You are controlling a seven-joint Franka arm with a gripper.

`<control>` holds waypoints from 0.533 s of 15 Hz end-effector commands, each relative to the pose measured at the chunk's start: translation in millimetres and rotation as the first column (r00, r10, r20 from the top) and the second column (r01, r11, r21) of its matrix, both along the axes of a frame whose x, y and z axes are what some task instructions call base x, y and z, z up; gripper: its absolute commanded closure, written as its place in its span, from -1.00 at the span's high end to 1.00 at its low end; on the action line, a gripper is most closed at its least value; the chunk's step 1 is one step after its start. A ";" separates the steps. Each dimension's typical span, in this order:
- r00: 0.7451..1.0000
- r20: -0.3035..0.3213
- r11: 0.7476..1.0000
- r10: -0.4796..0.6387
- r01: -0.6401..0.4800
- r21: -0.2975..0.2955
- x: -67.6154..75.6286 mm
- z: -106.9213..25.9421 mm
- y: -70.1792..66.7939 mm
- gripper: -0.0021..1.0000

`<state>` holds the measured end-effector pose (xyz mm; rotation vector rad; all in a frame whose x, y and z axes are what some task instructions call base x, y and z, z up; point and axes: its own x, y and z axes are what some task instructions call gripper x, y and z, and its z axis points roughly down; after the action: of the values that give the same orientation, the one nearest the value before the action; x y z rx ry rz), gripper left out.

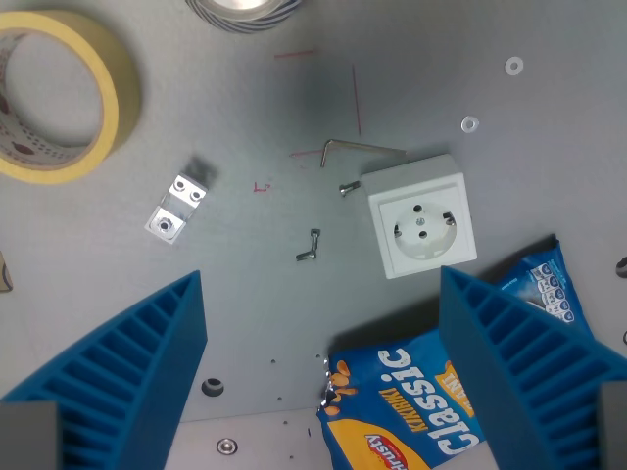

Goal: Move in base positive y

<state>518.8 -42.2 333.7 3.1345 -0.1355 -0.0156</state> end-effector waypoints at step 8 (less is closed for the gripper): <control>1.000 0.003 1.000 0.000 0.000 0.000 -3.2 1.3 40.4 1.00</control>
<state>519.6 -3.7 333.0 3.1380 -0.1183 -0.0208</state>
